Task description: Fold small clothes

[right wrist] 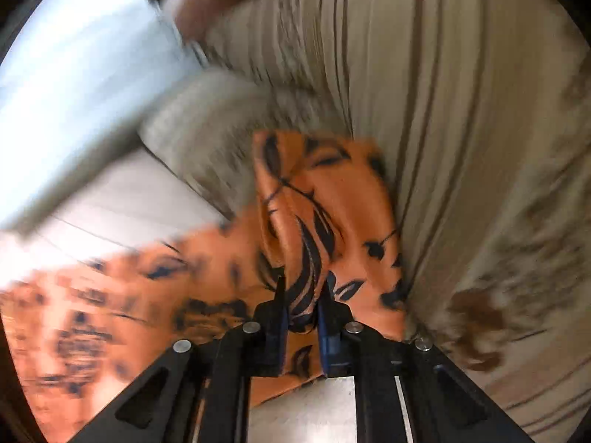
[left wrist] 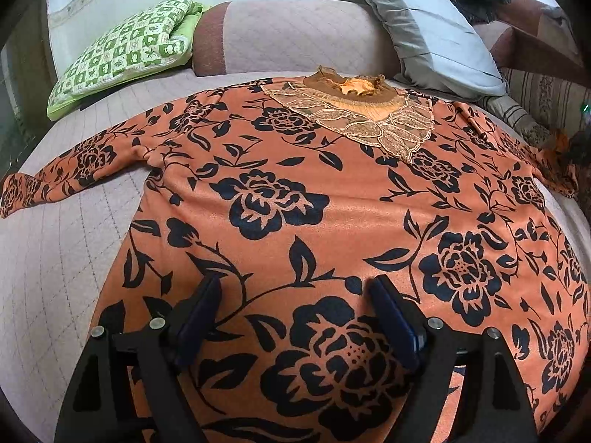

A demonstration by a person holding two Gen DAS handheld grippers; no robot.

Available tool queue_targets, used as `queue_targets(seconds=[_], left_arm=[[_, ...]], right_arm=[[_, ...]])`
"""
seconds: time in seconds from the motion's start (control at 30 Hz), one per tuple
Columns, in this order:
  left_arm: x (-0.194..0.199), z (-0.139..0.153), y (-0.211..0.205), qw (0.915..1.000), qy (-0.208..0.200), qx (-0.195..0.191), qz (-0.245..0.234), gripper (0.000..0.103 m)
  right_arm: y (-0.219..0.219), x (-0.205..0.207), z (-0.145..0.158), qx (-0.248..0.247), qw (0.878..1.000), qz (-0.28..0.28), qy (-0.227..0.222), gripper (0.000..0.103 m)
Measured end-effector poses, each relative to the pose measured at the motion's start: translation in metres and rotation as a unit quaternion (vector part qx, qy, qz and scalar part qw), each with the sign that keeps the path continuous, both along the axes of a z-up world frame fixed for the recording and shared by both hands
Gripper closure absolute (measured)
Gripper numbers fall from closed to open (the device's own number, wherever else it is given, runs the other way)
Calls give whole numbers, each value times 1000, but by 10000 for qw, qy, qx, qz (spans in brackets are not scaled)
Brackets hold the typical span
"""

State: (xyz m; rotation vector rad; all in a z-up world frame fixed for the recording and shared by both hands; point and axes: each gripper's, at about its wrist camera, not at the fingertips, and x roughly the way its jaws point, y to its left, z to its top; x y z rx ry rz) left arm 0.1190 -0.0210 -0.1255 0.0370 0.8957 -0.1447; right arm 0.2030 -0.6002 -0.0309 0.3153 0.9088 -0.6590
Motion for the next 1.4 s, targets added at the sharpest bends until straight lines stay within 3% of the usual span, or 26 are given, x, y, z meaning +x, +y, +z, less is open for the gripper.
queue_targets(seconds=[0.1,0.2,0.33,0.43,0.53,0.63,0.67,0.77,0.87,0.93,1.03,1.1,1.13,1.17,1.23,1.27,1.3,1.33,1.4], left_arm=[[0,3,5,9998,50,-158,74,19],[1,6,14,9990,99,-379,219,19],[2,10,30,9964,133,-663,505,19],[4,12,41,9935,186,-866,719,19],[6,14,48,9906,202,-1048,858,19],[7,14,51,9891,202,-1116,933,19],[8,14,51,9890,213,-1121,944,19],[6,15,50,9894,196,-1099,931,19],[5,16,51,9886,189,-1144,959,19],[7,16,51,9874,211,-1204,1003,19],[7,15,53,9874,201,-1200,1015,19],[7,15,52,9875,207,-1188,1016,19],[6,14,52,9877,193,-1170,1019,19],[6,14,52,9880,188,-1153,1015,19],[7,13,51,9885,186,-1108,1016,19],[8,14,50,9884,185,-1105,1030,19],[8,14,50,9882,183,-1107,1039,19],[8,14,49,9883,185,-1097,1042,19],[7,14,49,9888,152,-1074,1026,19]], right_arm=[[34,-2,57,561,9949,639,-551,90],[96,2,107,1097,9783,1429,-1024,90],[194,28,131,1741,9498,2286,-1234,90],[273,50,110,2191,9283,2777,-1145,90],[342,72,65,2563,9118,3072,-923,90],[401,98,5,2634,9046,3302,-572,89],[420,107,-27,2739,9022,3319,-304,89],[441,117,-90,2940,9051,3066,206,85],[448,114,-77,2889,9040,3152,38,85],[465,118,-57,2896,8871,3593,-95,85],[476,120,-30,3020,8730,3804,-445,85],[489,123,-42,2838,8740,3942,-126,84],[495,126,-61,2740,8763,3955,251,81],[499,126,-85,2803,8726,3950,636,65],[494,111,-87,2806,8658,4143,26,64],[494,105,-82,2930,8529,4320,-66,45],[499,108,-80,3023,8448,4414,22,18],[500,105,-74,3039,8408,4475,204,9],[484,93,-53,3153,8317,4569,-1,5]])
